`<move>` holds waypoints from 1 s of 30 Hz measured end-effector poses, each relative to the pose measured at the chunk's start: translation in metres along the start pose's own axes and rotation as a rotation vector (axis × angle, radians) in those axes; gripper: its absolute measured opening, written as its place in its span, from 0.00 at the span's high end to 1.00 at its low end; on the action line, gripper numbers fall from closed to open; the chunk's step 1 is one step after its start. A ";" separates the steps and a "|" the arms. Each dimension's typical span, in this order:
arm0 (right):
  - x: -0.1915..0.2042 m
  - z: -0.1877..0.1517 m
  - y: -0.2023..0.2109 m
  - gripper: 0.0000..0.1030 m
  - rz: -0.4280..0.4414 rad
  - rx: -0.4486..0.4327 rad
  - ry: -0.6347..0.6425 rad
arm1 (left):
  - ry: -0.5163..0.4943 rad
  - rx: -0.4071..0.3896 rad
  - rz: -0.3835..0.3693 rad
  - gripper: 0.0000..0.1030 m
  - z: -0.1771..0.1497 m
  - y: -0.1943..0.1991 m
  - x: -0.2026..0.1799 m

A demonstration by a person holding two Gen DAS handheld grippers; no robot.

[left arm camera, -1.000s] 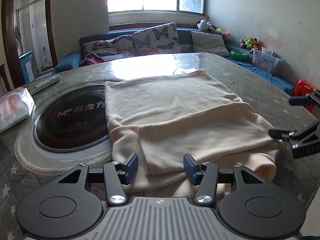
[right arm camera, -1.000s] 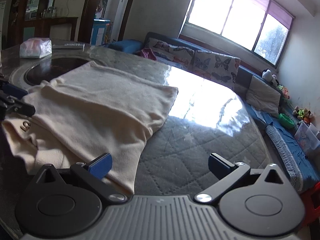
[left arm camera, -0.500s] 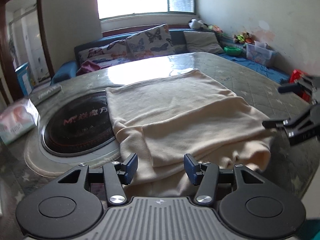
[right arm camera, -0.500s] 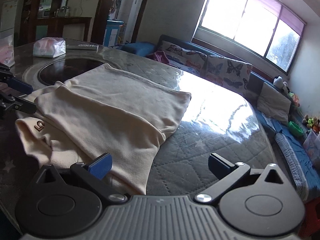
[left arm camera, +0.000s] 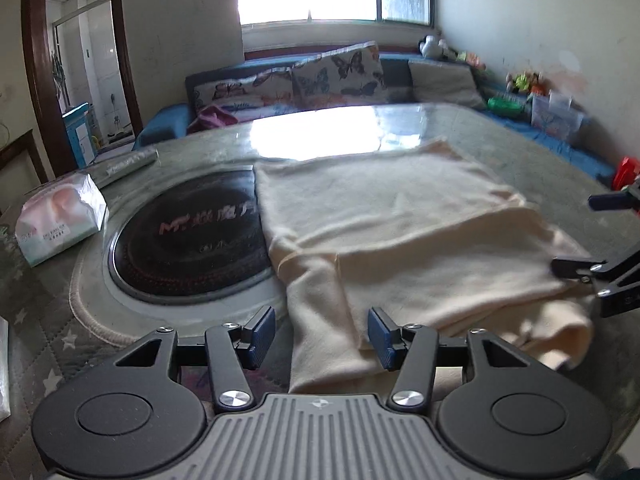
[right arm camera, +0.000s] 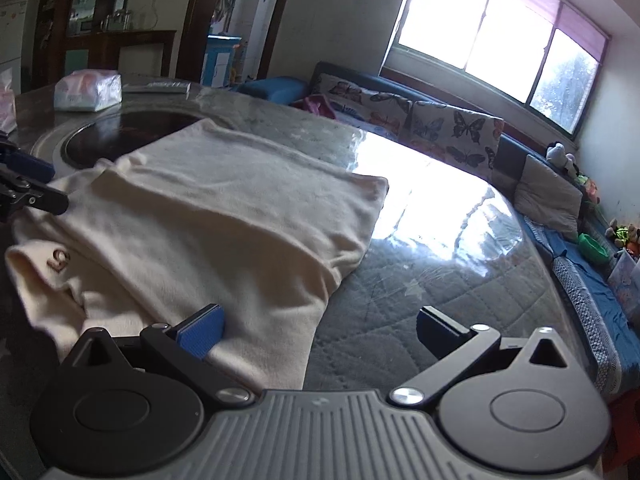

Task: Fold clothes
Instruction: 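Grasp the shirt's collar end with both grippers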

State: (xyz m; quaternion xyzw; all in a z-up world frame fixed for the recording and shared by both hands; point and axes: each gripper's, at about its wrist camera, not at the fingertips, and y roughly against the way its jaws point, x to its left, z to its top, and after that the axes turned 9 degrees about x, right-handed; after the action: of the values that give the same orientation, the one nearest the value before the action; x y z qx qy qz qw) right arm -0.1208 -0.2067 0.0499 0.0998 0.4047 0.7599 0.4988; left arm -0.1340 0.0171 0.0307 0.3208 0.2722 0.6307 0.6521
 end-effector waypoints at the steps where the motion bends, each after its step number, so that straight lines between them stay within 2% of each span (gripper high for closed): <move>1: 0.000 -0.001 -0.001 0.00 0.003 0.005 0.003 | 0.003 0.001 -0.007 0.47 0.000 0.000 0.001; 6: -0.002 -0.002 0.011 0.00 0.049 -0.005 0.055 | -0.075 -0.026 -0.033 0.47 -0.005 0.020 0.001; 14: 0.002 -0.010 0.035 0.00 0.169 0.016 0.191 | -0.394 -0.048 -0.121 0.47 -0.033 0.046 -0.028; 18: 0.007 -0.013 0.037 0.00 0.182 0.023 0.230 | -0.463 -0.052 -0.151 0.47 -0.039 0.039 -0.042; 23: 0.016 -0.016 0.038 0.00 0.187 0.018 0.282 | -0.467 -0.046 -0.173 0.62 -0.038 0.027 -0.050; 28: 0.027 -0.019 0.036 0.00 0.204 0.010 0.329 | -0.491 -0.086 -0.154 0.89 -0.037 0.027 -0.055; 30: 0.031 -0.019 0.035 0.00 0.210 0.004 0.348 | -0.442 -0.093 -0.166 0.90 -0.030 0.029 -0.050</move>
State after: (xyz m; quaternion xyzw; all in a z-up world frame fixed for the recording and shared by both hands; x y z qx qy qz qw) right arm -0.1703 -0.1964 0.0543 0.0098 0.4736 0.8128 0.3392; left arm -0.1786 -0.0303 0.0309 0.3972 0.1190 0.5011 0.7596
